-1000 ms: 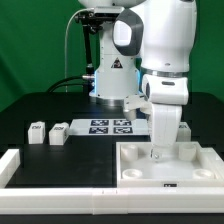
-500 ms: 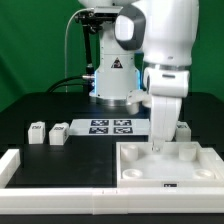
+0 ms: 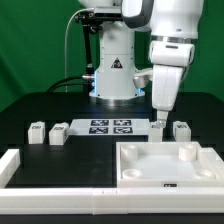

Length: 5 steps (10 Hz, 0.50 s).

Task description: Assemble one leg

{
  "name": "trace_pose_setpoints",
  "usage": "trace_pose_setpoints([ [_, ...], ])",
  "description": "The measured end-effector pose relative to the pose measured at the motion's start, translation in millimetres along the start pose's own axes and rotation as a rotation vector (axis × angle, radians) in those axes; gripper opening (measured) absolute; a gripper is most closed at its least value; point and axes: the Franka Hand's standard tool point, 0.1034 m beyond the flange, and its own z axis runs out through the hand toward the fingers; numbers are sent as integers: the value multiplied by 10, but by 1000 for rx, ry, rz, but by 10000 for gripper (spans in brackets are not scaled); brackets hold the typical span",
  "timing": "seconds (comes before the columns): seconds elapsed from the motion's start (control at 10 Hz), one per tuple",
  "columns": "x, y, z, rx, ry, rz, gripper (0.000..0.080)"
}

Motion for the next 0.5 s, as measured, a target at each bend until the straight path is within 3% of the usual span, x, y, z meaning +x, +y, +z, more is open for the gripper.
trace_pose_setpoints([
  [0.5,43,-19,-5,23,22,427,649],
])
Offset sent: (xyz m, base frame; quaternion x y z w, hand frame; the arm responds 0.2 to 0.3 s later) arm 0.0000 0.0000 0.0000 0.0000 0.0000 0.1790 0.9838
